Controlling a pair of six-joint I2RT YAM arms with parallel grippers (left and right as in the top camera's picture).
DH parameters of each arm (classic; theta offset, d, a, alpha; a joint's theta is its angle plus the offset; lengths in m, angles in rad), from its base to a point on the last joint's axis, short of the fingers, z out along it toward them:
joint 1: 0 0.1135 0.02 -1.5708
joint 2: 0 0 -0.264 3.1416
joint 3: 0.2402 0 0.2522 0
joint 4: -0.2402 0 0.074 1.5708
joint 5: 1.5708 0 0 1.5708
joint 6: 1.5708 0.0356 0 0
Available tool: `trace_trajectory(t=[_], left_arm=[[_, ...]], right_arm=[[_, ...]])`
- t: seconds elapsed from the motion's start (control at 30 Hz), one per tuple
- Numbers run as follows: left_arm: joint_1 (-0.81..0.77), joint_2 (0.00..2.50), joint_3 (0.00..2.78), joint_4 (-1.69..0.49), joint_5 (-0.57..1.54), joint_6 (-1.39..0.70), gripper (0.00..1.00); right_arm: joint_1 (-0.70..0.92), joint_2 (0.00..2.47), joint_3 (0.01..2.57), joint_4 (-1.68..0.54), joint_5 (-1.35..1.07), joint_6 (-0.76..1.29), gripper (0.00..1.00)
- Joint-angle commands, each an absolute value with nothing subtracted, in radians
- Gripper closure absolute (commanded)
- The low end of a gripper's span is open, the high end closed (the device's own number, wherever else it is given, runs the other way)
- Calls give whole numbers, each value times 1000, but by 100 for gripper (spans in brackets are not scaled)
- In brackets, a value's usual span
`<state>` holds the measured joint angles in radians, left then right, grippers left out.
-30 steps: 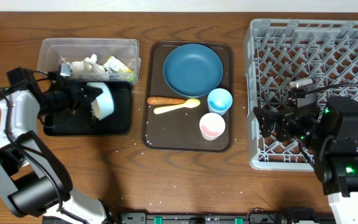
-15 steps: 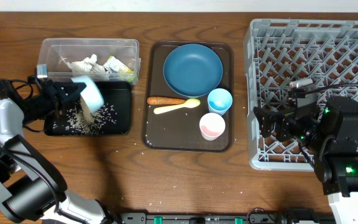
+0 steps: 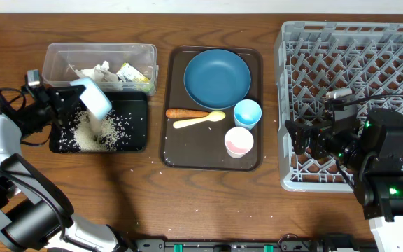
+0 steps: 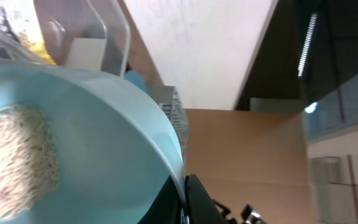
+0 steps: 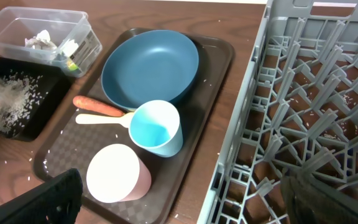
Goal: Sort waste into correct bins and load items into the dishwasher rack
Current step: 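Carry the rice bowl left and tip the rice onto the black tray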
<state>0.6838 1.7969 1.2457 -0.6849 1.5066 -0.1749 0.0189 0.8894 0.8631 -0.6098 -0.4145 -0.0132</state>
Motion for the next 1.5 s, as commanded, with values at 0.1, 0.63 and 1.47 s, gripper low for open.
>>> trace_trajectory(t=[0.1,0.63,1.47], left_arm=[[686,1794,1264,-675,1573,-224,94],[686,1794,1264,-698,1573,-299,94],[689,1790,1264,-579,1460,-488,94]], right_arm=[[9,891,883,-614,-414,-32,1],[9,891,883,-614,-414,-32,1],[9,891,883,-617,-414,-32,1]])
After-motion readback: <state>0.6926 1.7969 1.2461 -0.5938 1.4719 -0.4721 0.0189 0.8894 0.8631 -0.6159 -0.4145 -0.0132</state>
